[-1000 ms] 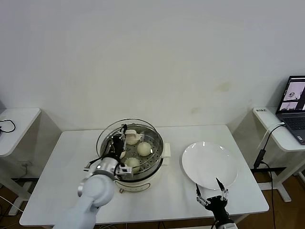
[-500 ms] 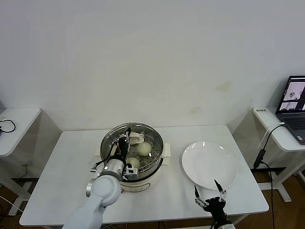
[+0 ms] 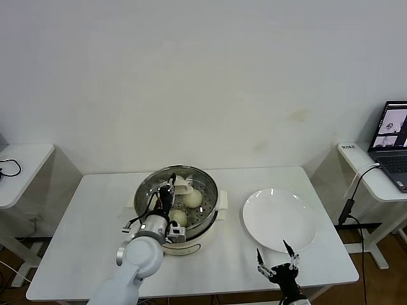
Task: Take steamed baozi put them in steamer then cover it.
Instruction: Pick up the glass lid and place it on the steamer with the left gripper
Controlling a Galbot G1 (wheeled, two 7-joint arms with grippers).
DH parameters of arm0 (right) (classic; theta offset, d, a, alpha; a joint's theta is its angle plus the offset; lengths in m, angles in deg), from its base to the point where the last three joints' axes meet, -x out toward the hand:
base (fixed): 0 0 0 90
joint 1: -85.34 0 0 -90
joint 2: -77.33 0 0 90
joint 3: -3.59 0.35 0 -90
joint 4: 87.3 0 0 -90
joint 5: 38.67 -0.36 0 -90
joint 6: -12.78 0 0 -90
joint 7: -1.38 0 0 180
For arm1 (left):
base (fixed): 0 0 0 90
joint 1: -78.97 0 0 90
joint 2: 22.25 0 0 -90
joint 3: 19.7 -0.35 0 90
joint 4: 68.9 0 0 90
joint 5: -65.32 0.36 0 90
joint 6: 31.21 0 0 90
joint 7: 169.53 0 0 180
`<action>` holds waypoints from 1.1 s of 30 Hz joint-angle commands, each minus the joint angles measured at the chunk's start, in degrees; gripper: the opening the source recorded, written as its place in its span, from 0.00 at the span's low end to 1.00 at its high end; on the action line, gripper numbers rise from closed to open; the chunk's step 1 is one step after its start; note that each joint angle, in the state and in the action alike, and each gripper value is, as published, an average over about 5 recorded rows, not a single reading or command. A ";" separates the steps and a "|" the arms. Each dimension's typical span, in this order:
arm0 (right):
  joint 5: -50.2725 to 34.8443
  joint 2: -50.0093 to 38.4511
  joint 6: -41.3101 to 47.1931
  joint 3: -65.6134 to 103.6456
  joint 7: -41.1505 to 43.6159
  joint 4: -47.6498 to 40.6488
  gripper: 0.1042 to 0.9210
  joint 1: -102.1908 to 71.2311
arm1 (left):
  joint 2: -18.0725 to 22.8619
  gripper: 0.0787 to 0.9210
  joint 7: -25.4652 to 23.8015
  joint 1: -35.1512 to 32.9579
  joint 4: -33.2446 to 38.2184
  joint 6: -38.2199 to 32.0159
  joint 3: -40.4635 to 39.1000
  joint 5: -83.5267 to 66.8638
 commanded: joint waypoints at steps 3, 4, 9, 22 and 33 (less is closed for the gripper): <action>0.15 -0.02 -0.10 -0.19 0.05 -0.12 0.88 0.00 | 0.96 0.07 0.68 -0.27 -0.27 -0.98 0.10 0.22; 0.15 -0.03 -0.08 -0.20 0.06 -0.13 0.88 0.01 | 1.05 0.08 0.82 -0.39 -0.07 -1.01 0.14 0.16; 0.16 -0.08 -0.04 -0.25 0.06 -0.20 0.88 0.08 | 0.80 0.18 1.02 -1.32 2.11 -1.00 0.46 -0.08; 0.70 -0.25 -0.21 -0.37 0.04 0.15 0.88 -0.78 | -4.75 0.63 2.54 -11.16 16.00 -2.49 2.91 -3.56; -0.90 -3.22 -0.96 0.25 0.18 1.07 0.88 -2.69 | -4.63 0.88 10.20 -33.29 29.96 -7.66 12.01 -21.12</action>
